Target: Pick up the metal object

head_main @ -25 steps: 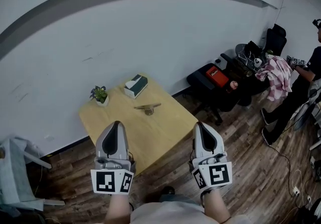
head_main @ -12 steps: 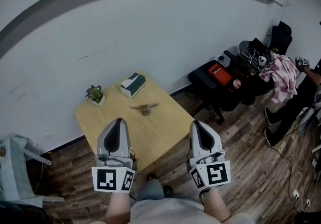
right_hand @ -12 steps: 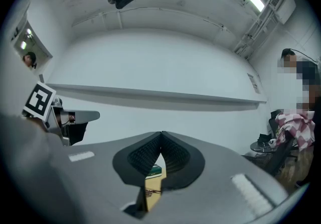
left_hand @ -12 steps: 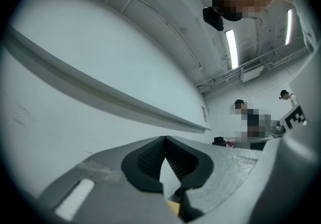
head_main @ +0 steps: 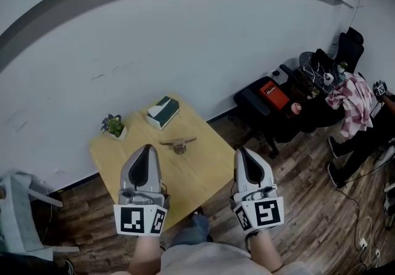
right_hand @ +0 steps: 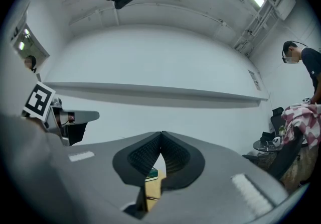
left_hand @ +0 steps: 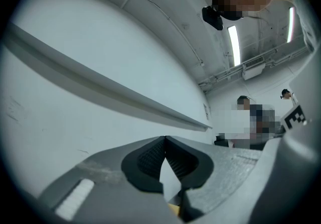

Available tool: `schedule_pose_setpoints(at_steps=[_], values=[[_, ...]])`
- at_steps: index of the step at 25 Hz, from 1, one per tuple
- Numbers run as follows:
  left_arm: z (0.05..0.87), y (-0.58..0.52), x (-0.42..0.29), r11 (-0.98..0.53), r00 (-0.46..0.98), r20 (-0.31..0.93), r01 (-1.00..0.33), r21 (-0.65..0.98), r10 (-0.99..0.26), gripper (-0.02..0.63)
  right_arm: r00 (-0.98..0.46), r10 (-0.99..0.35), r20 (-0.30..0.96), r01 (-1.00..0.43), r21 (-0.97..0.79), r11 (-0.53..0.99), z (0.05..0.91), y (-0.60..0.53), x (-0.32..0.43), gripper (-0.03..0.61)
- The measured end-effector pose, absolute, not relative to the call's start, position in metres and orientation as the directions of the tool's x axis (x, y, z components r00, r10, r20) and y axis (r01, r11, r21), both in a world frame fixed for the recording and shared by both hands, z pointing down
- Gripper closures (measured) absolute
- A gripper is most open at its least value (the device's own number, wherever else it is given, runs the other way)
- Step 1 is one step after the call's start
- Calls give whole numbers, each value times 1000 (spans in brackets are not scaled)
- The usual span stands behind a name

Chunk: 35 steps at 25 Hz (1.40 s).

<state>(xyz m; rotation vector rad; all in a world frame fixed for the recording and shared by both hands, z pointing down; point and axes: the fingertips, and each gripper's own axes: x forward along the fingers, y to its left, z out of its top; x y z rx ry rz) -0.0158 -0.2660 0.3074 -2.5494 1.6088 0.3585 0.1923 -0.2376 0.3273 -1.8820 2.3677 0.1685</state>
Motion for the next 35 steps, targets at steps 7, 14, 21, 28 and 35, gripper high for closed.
schedule_pose_setpoints(at_steps=[7, 14, 21, 28, 35], values=[[324, -324, -17, -418, 396, -211, -906, 68, -894, 609, -252, -958, -134, -968, 26, 250, 330, -303, 187, 577], [372, -361, -21, -386, 377, -92, -917, 103, -922, 609, -281, -958, -60, -960, 8, 281, 362, -349, 178, 577], [451, -385, -11, -375, 393, 109, -914, 152, -913, 609, -304, -952, 30, -953, -27, 303, 403, -370, 170, 577], [536, -397, 5, -353, 405, 314, -912, 212, -859, 543, -313, -945, 97, -950, -42, 311, 430, -376, 169, 577], [599, -404, 24, -359, 418, 454, -908, 215, -787, 432, -319, -935, 152, -948, -44, 316, 449, -378, 170, 577]])
